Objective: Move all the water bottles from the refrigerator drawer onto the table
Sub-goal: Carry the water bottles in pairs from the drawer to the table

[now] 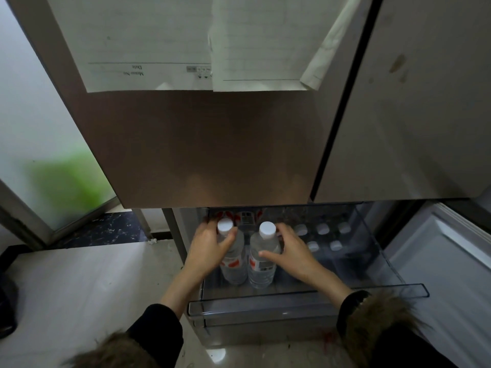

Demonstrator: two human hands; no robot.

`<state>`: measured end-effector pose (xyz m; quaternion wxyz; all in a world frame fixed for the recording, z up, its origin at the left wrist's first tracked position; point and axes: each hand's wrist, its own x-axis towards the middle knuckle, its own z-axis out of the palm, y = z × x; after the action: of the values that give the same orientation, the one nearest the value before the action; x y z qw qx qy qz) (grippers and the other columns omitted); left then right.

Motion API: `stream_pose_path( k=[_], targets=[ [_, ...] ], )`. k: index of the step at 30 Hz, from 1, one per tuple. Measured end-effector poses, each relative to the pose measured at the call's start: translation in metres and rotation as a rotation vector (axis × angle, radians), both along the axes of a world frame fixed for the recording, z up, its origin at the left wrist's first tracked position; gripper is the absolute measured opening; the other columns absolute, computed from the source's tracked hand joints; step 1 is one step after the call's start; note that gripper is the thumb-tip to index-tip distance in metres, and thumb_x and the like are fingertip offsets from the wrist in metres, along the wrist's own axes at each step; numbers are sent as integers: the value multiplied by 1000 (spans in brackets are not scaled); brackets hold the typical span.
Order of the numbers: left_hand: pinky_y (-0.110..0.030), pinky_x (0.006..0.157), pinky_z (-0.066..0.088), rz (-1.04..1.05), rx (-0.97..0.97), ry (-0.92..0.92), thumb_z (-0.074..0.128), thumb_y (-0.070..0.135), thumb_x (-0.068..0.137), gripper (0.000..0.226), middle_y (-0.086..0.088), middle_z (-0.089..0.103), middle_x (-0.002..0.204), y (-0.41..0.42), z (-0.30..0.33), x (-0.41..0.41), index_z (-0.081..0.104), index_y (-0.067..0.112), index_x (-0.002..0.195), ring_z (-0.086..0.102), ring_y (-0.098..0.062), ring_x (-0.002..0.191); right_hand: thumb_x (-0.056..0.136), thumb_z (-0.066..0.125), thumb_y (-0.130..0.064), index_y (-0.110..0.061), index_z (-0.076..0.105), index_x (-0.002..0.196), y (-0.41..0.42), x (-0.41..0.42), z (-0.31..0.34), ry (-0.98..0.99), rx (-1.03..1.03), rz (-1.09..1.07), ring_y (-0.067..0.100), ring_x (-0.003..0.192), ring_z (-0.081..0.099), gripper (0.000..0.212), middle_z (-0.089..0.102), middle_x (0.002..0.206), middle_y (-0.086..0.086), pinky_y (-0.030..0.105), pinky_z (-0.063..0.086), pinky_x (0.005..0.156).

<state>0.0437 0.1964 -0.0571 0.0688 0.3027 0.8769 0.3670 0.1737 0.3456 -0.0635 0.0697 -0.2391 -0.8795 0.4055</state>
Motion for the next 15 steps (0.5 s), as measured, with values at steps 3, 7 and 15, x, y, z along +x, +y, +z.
stream_pose_path(
  k=[3,7,15],
  targets=[
    [-34,105,34,-151,-111,-139,59,37,87,56,-10,37,132,-7,-11,2,35,16,134,37,-23,127,76,75,-25,-29,35,134,4,3,-8,-27,-181,129,8,120,47,71,47,124,-12,23,40,94],
    [-33,107,35,-271,-65,-343,72,24,79,82,-7,34,142,-13,-21,1,17,22,139,39,-22,130,74,77,-22,-27,30,138,11,-1,-17,-82,-252,139,8,120,47,80,48,126,-12,23,39,96],
    [-41,100,43,-262,-128,-218,71,30,78,65,-8,47,130,-13,-19,-7,38,20,133,48,-23,118,66,82,-31,-26,44,129,13,-4,-23,-22,-195,41,10,116,53,74,55,127,-7,33,46,100]
  ],
)
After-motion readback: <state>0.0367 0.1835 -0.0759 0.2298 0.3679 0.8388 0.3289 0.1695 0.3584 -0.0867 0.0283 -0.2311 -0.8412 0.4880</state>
